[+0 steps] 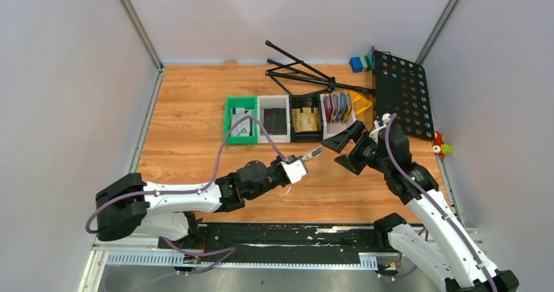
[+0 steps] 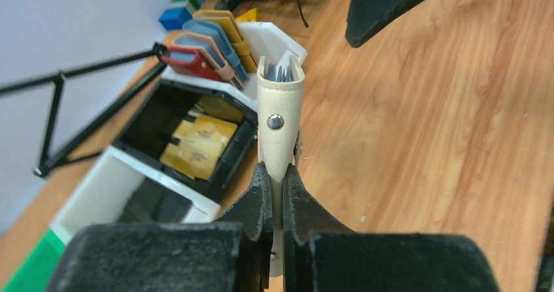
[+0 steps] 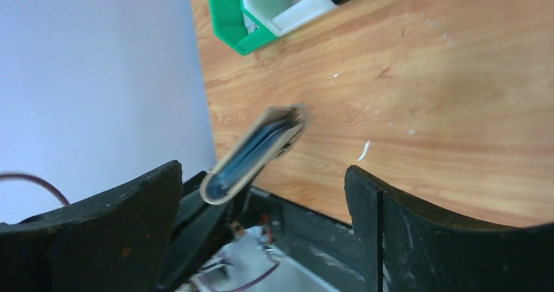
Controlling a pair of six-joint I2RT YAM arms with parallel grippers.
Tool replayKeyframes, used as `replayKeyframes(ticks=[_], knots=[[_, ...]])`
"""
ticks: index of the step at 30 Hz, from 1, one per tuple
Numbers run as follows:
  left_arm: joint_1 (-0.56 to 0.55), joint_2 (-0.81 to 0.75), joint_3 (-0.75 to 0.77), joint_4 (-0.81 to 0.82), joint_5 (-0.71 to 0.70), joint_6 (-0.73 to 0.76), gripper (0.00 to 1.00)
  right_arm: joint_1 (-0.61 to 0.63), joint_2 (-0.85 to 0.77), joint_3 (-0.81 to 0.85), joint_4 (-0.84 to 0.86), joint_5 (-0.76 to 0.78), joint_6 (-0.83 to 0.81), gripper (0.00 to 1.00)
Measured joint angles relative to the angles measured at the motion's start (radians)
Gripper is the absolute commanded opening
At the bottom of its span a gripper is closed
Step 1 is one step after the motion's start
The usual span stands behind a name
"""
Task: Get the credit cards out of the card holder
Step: Open the card holder.
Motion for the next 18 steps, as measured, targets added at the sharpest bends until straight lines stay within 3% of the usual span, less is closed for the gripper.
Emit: replayKeyframes(ticks=[5,8,12,18], knots=[[0.006,-0.11,-0.009,-0.097,-0.088,-0.34,0.0,0.0,-0.056,-0.042,0.089,-0.015,-0.235,0.9],[0.024,-0.149,0.037,-0.234,-0.104,-0.535,0.0,0.0,-0.11,-0.106,0.193,-0.121,-0.366,0.89],[0.045,-0.151,0.126,-0.404,-0.083,-0.702,0.0,0.006,-0.083,-0.111,0.253,-0.245,-0.478,0.87],[0.048,-0.191,0.146,-0.52,-0.07,-0.798,0.0,0.118,0.024,-0.074,0.248,-0.28,-0.576,0.83]])
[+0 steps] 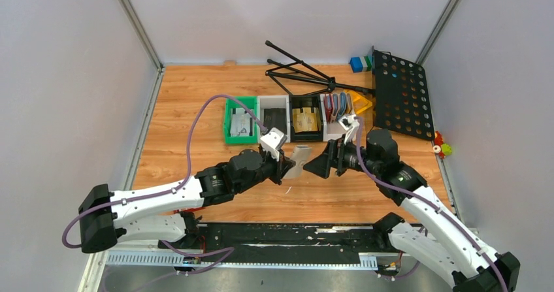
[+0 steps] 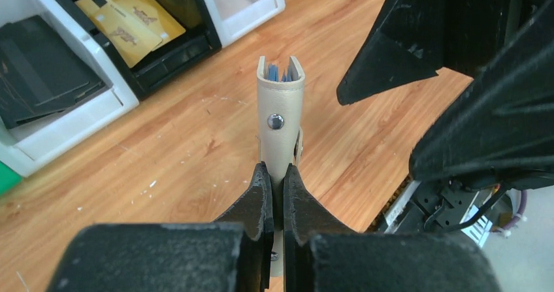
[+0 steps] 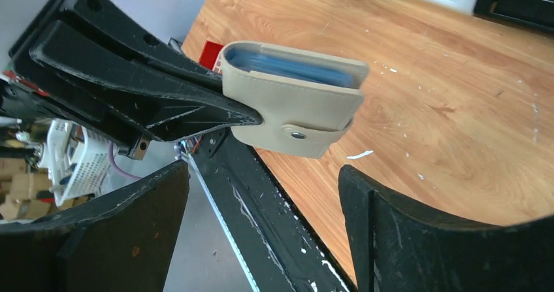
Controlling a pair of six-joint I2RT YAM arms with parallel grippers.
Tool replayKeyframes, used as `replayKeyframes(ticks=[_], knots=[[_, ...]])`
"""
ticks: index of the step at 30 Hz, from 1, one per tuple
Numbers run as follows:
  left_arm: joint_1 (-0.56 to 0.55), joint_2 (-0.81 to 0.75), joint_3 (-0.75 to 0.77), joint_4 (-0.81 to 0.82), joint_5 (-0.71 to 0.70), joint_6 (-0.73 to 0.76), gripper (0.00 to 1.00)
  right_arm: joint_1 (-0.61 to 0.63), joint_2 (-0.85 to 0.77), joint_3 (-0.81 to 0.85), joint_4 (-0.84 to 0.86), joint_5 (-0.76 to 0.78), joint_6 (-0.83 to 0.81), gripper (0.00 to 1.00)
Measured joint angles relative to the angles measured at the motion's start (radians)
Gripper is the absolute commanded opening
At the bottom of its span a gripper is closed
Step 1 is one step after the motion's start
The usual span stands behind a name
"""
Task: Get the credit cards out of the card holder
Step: Open the card holder.
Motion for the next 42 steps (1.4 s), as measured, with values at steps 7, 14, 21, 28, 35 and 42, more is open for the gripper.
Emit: replayKeyframes(ticks=[7,14,21,28,35,42], knots=[[0.001,-0.017,0.0,-0.035,0.027,-0.014,0.0,0.092,0.09,0.05,-0.002,0.083,-0.031,0.75],[0.001,-0.018,0.0,-0.032,0.044,-0.011,0.0,0.098,0.172,0.062,-0.014,0.184,-0.03,0.72],[0.01,-0.032,-0.004,-0.031,0.032,0.018,0.0,0.104,0.227,0.071,-0.032,0.22,-0.027,0.73],[0.011,-0.061,-0.042,-0.04,-0.01,0.051,0.0,0.115,0.285,0.078,-0.059,0.283,-0.02,0.73],[0.006,-0.118,-0.043,-0.021,-0.048,0.061,0.0,0.09,0.32,0.066,-0.175,0.479,-0.032,0.7],[0.006,-0.121,-0.043,-0.031,-0.06,0.042,0.0,0.09,0.147,-0.018,-0.127,0.403,-0.08,0.71]])
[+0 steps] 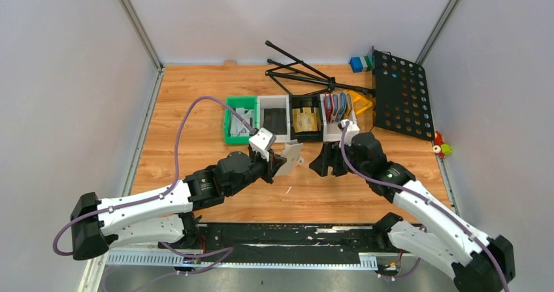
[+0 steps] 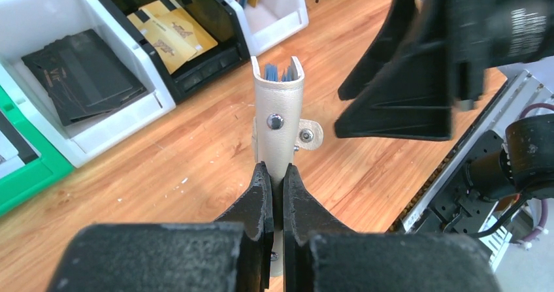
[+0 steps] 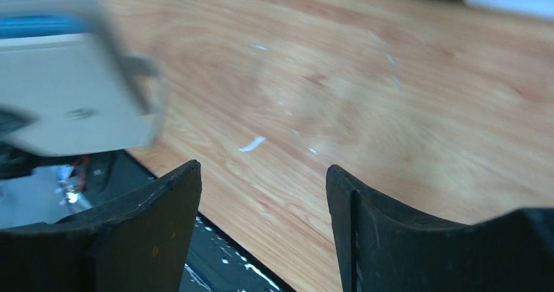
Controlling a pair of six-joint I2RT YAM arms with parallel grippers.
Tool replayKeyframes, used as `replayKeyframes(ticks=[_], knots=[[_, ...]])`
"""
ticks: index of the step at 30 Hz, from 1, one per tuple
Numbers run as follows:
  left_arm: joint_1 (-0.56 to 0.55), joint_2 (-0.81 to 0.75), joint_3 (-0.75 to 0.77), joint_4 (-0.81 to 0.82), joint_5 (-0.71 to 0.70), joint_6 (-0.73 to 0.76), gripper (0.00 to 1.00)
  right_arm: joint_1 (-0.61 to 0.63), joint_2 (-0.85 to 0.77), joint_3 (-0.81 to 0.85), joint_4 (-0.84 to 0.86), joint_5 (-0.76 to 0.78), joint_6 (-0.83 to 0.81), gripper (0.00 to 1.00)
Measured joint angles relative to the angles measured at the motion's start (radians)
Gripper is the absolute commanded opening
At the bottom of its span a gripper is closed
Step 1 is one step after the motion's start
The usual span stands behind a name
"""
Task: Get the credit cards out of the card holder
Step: Open the card holder, then place the card holder at the center of the board.
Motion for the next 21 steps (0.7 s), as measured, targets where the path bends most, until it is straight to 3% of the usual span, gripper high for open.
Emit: replayKeyframes(ticks=[2,4,7,11,13,18,19,21], knots=[[0.0,-0.001,0.0,-0.014,0.001,-0.02,0.0,0.0,-0.08,-0.029,0.065,-0.062,-0.016,0.81],[0.0,-0.006,0.0,-0.025,0.001,-0.043,0.0,0.0,-0.148,-0.056,0.132,-0.12,-0.028,0.84],[0.0,-0.013,0.0,-0.027,0.006,-0.077,0.0,0.0,-0.168,-0.063,0.202,-0.174,-0.03,0.81],[0.0,-0.014,0.0,-0.025,0.026,-0.108,0.0,0.0,-0.079,-0.043,0.231,-0.219,-0.029,0.73],[0.0,-0.014,0.0,-0.025,0.035,-0.121,0.0,0.0,-0.008,-0.028,0.23,-0.231,-0.028,0.59],[0.0,-0.021,-0.004,-0.025,0.043,-0.137,0.0,0.001,0.068,-0.023,0.232,-0.262,-0.017,0.06],[0.001,-0.023,-0.006,-0.025,0.043,-0.141,0.0,0.001,0.072,-0.023,0.235,-0.269,-0.017,0.01],[0.004,-0.027,-0.014,-0.026,0.04,-0.151,0.0,0.001,0.073,-0.023,0.241,-0.278,-0.012,0.0]])
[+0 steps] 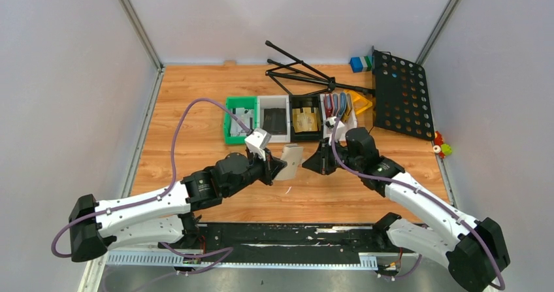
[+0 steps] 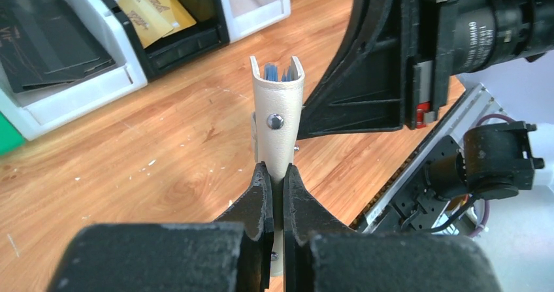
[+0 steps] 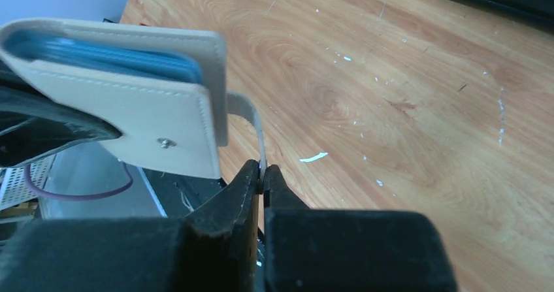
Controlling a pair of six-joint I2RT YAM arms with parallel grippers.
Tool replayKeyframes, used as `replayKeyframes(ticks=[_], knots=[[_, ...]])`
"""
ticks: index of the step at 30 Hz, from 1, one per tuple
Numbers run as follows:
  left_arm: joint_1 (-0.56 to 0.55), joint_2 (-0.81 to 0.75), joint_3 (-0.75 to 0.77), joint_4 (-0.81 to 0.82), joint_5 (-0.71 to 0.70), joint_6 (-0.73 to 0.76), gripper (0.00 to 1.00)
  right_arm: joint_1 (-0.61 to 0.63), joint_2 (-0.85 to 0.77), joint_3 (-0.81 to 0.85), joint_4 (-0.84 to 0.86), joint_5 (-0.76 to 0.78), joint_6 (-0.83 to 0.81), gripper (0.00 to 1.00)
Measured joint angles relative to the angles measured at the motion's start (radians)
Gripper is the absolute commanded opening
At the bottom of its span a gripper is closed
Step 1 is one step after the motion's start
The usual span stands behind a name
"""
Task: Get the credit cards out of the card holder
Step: Place the card holder at the center of the board.
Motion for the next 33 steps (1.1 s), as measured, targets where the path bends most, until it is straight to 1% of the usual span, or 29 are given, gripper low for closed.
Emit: replayKeyframes(ticks=[2,3,5,8,10,11,12,13,14,15,19,22,29,33], knots=[[0.011,0.002,-0.006,-0.008,-0.011,-0.019,0.03,0.0,-0.002,0.0,0.005,-0.008,0.006,0.0],[0.021,0.008,-0.008,-0.014,-0.015,-0.034,0.07,0.0,-0.002,-0.003,0.01,-0.012,0.013,0.0],[0.046,0.031,-0.015,-0.021,-0.018,-0.064,0.19,0.0,-0.002,-0.013,0.016,-0.02,0.029,0.0],[0.071,0.071,-0.064,0.009,-0.009,-0.103,0.31,0.0,0.02,-0.027,0.016,-0.026,0.056,0.0],[0.078,0.096,-0.103,0.022,-0.009,-0.122,0.45,0.002,0.049,-0.046,0.02,-0.029,0.077,0.0],[0.082,0.109,-0.125,0.023,-0.01,-0.13,0.55,0.002,0.063,-0.06,0.022,-0.031,0.086,0.0],[0.085,0.124,-0.144,0.023,-0.01,-0.137,0.68,0.003,0.075,-0.074,0.023,-0.033,0.096,0.0],[0.089,0.142,-0.159,0.022,-0.011,-0.145,0.8,0.003,0.085,-0.085,0.022,-0.034,0.102,0.0],[0.091,0.158,-0.168,0.02,-0.013,-0.144,0.86,0.004,0.102,-0.097,0.021,-0.035,0.109,0.0],[0.095,0.178,-0.173,0.016,-0.015,-0.154,0.89,0.004,0.115,-0.104,0.02,-0.036,0.114,0.0],[0.099,0.221,-0.175,0.004,-0.016,-0.166,0.91,0.004,0.155,-0.112,0.017,-0.043,0.123,0.0],[0.1,0.229,-0.169,-0.011,0.016,-0.147,0.91,0.004,0.158,-0.112,0.019,-0.046,0.124,0.0],[0.1,0.252,-0.128,0.007,0.182,-0.052,0.93,0.004,0.151,-0.112,0.015,-0.047,0.122,0.0],[0.1,0.318,-0.039,-0.036,0.229,0.021,0.94,0.004,0.14,-0.112,0.008,-0.047,0.121,0.0]])
